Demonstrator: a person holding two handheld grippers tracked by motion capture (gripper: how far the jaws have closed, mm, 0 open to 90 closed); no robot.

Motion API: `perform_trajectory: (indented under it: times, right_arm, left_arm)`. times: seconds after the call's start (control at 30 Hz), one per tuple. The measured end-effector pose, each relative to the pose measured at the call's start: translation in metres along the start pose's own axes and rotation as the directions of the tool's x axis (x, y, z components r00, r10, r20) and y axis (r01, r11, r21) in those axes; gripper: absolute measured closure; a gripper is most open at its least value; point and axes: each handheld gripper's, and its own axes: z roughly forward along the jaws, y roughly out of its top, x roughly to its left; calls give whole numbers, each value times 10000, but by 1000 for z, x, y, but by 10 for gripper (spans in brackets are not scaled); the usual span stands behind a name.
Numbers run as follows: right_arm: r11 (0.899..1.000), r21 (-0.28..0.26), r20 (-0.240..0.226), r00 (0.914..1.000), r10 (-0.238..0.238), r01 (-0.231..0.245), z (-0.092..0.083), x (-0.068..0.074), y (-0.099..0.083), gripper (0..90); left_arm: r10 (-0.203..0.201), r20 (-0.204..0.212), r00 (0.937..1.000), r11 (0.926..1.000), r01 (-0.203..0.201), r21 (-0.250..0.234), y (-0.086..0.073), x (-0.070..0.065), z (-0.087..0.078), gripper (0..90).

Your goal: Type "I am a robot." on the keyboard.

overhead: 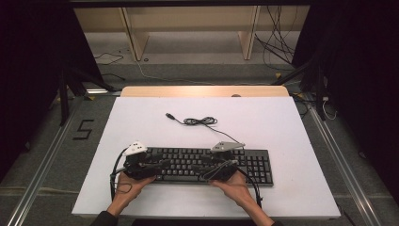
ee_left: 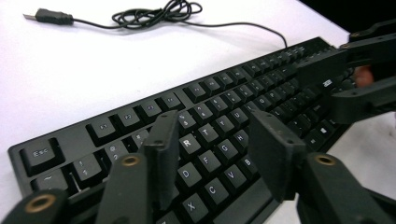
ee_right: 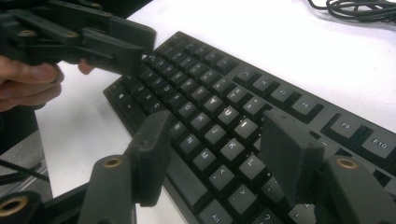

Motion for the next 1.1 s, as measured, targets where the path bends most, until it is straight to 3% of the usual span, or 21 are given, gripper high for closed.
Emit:
perform_trajectory:
  times: [0.63,1.1]
  right_arm:
    - [9999,-32,-142,9998,-109,108,-6,4,-7,404]
    - [9999,-24,-228,9996,-154,154,-8,7,-10,381]
  left_arm:
    - [575,-77,9983,9923,-563,1105,10,-5,37,862]
    - [590,-166,9981,9874,-559,1478,11,-5,49,889]
